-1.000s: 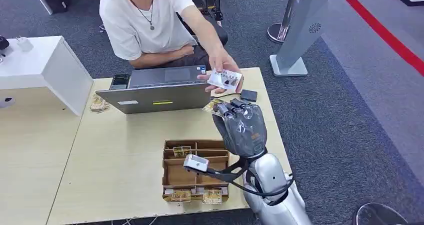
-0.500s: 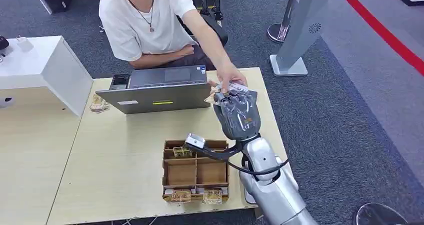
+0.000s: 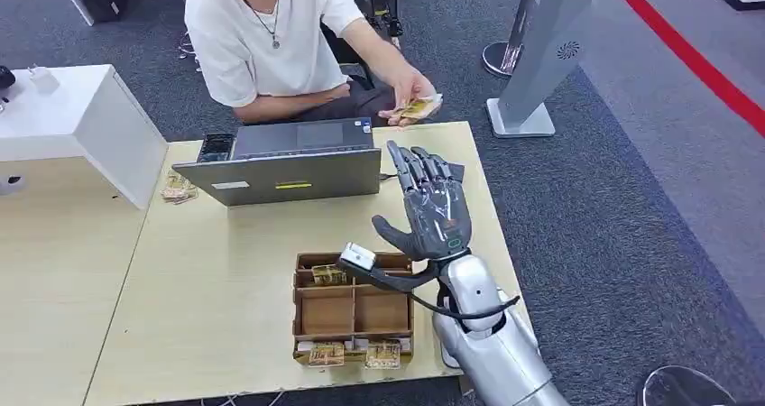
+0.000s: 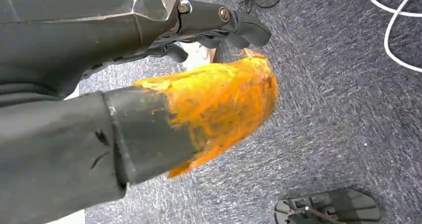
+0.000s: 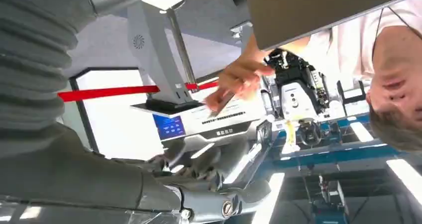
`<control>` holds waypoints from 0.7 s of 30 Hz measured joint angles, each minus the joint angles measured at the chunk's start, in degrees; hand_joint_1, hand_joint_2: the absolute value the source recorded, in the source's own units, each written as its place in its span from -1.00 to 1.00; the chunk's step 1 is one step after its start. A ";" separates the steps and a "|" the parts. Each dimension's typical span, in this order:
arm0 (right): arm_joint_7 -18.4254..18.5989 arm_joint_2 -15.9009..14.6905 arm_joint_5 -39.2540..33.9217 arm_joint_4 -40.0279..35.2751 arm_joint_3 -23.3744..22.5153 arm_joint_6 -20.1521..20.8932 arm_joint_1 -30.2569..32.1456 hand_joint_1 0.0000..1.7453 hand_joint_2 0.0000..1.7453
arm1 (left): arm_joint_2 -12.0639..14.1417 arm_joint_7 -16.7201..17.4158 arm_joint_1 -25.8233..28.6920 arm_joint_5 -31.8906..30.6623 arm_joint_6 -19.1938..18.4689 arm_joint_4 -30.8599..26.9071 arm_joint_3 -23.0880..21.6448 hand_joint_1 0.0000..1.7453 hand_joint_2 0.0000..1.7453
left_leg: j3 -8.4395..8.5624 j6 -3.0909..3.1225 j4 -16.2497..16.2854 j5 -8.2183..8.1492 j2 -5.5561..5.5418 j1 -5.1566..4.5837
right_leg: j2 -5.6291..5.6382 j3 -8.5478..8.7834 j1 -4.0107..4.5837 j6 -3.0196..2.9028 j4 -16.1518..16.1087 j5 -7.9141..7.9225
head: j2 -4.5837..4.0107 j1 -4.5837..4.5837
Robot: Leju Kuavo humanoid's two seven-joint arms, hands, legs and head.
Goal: Pass the card to the sensor for recognition and then transmit it.
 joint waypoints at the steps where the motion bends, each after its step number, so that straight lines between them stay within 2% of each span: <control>1: -0.31 0.00 0.02 -0.92 -0.20 0.00 0.74 -1.00 -1.00 | 0.00 -0.02 0.01 0.07 0.04 0.00 0.00 -1.00 -1.00 | -0.01 0.00 0.00 0.00 0.00 0.00 | -0.01 0.00 0.00 0.00 0.00 0.00 | 0.00 0.00; 5: -2.29 0.00 -0.94 -4.58 -1.03 0.00 3.67 -1.00 -1.00 | 0.00 -0.02 0.18 0.76 0.20 0.00 0.00 -1.00 -1.00 | -0.01 -0.01 0.00 -0.01 0.00 0.00 | 0.00 -0.02 0.00 0.00 0.00 0.00 | 0.00 0.00; 7: -4.77 0.00 -2.80 -6.82 -1.62 -0.02 5.51 -1.00 -1.00 | 0.00 -0.02 0.36 1.01 0.35 0.00 0.00 -1.00 -1.00 | -0.02 -0.01 0.00 -0.01 -0.01 0.00 | -0.01 -0.02 0.00 0.00 0.00 0.00 | 0.00 0.00; 13: -21.47 2.63 -15.79 -14.67 -5.27 -0.02 12.31 -1.00 -1.00 | 0.00 -0.04 0.71 2.06 0.94 0.00 0.00 -1.00 -1.00 | -0.04 -0.02 -0.01 -0.02 -0.02 0.01 | -0.02 -0.04 0.00 0.02 0.00 -0.04 | 0.00 0.00; 15: -24.88 3.54 -20.51 -16.68 -6.03 -0.02 14.84 -1.00 -1.00 | 0.00 -0.09 0.85 2.38 1.20 0.00 0.00 -1.00 -1.00 | -0.05 -0.02 -0.02 -0.02 -0.02 0.01 | -0.02 -0.04 0.00 -0.01 0.00 -0.06 | 0.00 0.00; 19: -25.94 3.45 -36.98 -20.46 -5.31 -0.04 19.20 -1.00 -1.00 | 0.00 -0.28 0.97 3.54 1.44 0.00 0.15 -1.00 -1.00 | -0.07 -0.02 -0.02 -0.03 -0.02 0.00 | -0.03 -0.05 0.00 0.00 0.00 -0.07 | 0.00 0.00; 21: -26.16 2.69 -42.83 -23.14 -3.98 0.92 21.34 -1.00 -1.00 | 0.00 -0.28 0.98 4.06 1.64 0.00 0.52 -1.00 -1.00 | -0.07 -0.02 -0.02 -0.03 -0.01 -0.01 | -0.02 -0.05 -0.01 0.00 0.00 -0.07 | 0.00 0.02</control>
